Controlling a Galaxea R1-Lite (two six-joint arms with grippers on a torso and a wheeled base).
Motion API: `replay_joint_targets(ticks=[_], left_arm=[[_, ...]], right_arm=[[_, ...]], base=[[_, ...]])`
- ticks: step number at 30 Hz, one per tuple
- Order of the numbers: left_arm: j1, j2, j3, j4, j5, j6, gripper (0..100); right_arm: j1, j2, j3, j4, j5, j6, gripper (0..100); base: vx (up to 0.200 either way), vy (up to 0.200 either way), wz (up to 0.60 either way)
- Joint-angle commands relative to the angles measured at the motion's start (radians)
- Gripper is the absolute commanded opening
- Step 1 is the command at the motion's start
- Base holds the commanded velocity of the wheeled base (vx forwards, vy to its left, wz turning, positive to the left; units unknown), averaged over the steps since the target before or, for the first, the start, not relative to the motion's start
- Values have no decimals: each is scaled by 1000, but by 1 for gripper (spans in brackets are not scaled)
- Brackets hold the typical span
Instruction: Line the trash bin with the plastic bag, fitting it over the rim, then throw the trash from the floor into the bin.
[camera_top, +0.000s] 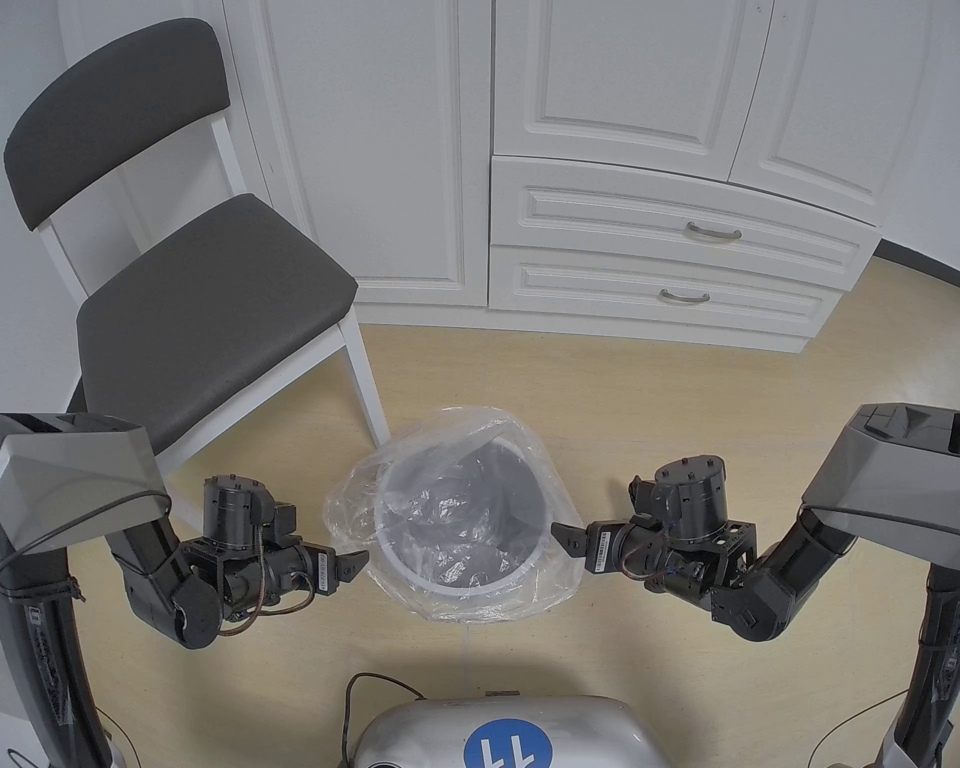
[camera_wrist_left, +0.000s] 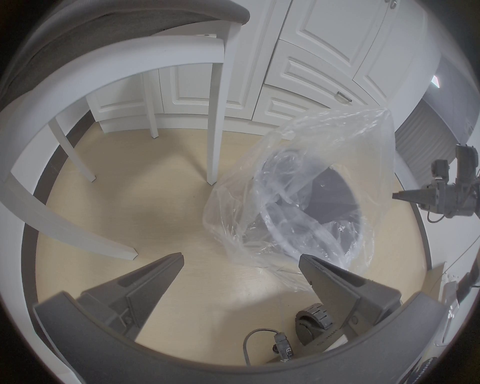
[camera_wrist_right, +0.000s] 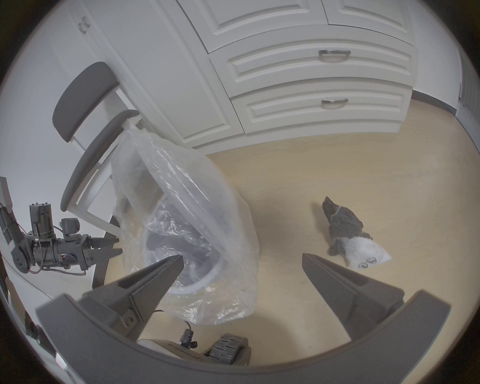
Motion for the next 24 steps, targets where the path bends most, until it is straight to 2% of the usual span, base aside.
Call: replay_joint_targets(ticks=[1,4,8,13,24], left_arm=[[11,-91,21,31,-12,9,100],[3,-102,40,31,-12,11,100],[-20,-126,55,26,-12,11,100],[-26,-172,67,29,-12,12,100],[-50,-223,90,31,-11,17,100]], right_arm=[[14,-45,-59,53,-3,-41,100],[40,-83,-108,171,-30,-73,100],[43,-115,-111,225,-58,-108,100],[26,-145,-53,215,-109,-138,100],[25,-312,105,212,-121,-139,100]], base=[[0,0,0],[0,0,0],[0,0,0],[0,0,0],[0,0,0]])
